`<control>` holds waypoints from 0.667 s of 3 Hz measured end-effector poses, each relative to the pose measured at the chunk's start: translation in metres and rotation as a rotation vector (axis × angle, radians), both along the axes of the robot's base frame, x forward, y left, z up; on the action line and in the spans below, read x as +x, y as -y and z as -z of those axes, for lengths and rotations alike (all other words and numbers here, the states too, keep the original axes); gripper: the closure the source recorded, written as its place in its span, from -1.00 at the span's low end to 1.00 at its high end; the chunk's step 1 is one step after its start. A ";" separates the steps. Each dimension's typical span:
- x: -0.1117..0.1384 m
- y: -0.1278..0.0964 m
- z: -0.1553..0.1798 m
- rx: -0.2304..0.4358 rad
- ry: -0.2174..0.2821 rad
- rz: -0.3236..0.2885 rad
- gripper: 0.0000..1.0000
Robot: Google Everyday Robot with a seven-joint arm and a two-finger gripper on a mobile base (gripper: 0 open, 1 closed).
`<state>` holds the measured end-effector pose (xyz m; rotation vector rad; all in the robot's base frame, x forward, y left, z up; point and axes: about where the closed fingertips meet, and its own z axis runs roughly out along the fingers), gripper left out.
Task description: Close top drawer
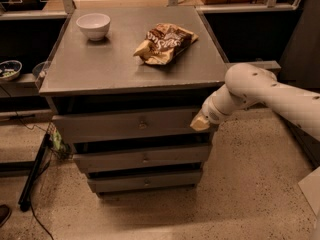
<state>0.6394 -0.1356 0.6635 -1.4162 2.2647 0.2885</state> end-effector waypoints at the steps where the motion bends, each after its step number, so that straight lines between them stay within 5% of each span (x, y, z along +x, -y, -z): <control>1: -0.047 0.025 -0.014 0.014 -0.015 0.053 0.92; 2: -0.047 0.025 -0.014 0.014 -0.016 0.054 0.46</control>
Offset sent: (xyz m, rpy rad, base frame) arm -0.0317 -0.0142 0.0135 0.0175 0.0058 -0.0373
